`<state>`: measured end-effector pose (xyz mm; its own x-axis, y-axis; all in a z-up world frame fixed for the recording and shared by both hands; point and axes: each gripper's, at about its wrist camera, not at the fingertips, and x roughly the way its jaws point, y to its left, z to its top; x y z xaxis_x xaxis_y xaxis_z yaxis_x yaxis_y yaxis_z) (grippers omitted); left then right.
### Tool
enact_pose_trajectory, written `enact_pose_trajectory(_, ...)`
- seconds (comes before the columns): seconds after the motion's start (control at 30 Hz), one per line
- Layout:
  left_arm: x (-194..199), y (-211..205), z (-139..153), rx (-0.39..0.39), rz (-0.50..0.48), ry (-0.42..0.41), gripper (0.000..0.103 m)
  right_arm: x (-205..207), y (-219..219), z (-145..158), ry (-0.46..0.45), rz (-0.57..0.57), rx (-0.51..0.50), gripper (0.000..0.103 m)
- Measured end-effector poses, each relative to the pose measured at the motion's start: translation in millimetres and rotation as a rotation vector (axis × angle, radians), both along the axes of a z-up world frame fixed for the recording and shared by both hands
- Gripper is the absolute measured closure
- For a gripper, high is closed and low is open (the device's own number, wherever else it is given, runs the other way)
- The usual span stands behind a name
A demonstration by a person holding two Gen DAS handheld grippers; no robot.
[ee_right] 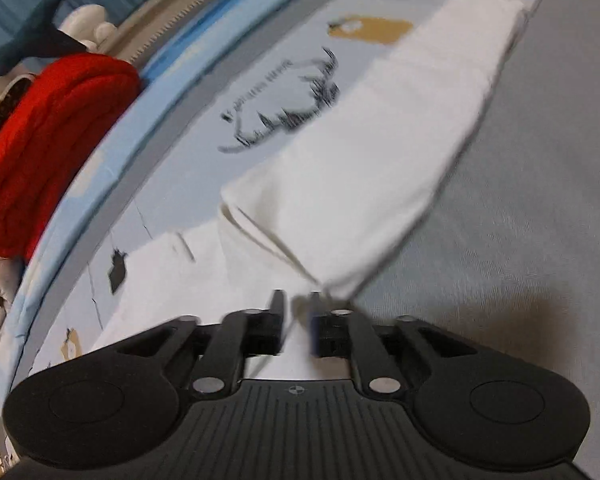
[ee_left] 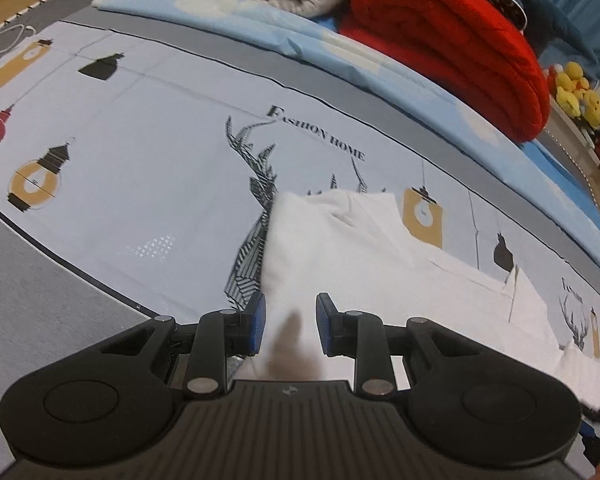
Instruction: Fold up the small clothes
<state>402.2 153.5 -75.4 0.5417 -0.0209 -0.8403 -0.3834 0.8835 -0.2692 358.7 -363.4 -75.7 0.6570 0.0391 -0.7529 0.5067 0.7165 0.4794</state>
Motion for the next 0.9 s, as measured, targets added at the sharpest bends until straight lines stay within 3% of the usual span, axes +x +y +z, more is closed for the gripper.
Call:
enact_pose_trajectory(0.03,0.5,-0.8,-1.0,-0.006,-0.005,0.005,0.073,2.2,0.3,-1.5,0.000,0.008,0.003,0.056)
enact_pose_trajectory(0.2,-1.1,-1.4,-10.7,-0.017,-0.022,0.050,0.073,12.6,0.6,-13.2,0.050,0.040,0.004,0.057)
enact_pose_trajectory(0.23,-1.3,-1.0,-12.2,-0.011,-0.024,0.060,0.073,12.6,1.1,-14.0,0.062,0.042,-0.007,0.062)
enact_pose_trajectory(0.27,-1.7,-0.6,-14.2,-0.007,-0.027,0.072,0.073,12.1,1.9,-13.7,0.064,0.046,-0.019,0.075)
enact_pose_trajectory(0.37,-2.7,-1.1,-21.1,-0.002,-0.051,0.111,0.073,11.6,4.9,-7.4,0.040,0.064,-0.058,0.094)
enact_pose_trajectory(0.43,-3.3,-3.6,-26.6,0.003,-0.076,0.136,0.073,9.6,5.0,-1.7,0.016,0.060,-0.059,0.096)
enact_pose_trajectory(0.6,-5.7,-4.9,-36.2,0.088,-0.126,0.191,0.071,2.2,13.8,21.8,-0.039,0.041,-0.076,0.097)
enact_pose_trajectory(0.77,-7.1,-5.9,-36.9,0.141,-0.156,0.203,0.070,-0.1,0.1,6.0,0.179,-0.135,-0.182,0.086)
enact_pose_trajectory(0.83,-6.4,-8.7,-30.7,0.173,-0.147,0.180,0.071,-4.8,-3.7,10.0,0.145,-0.172,-0.183,0.086)
enact_pose_trajectory(0.9,-4.8,-13.5,-19.7,0.210,-0.144,0.120,0.072,-7.3,1.7,23.6,0.041,-0.153,-0.207,0.086)
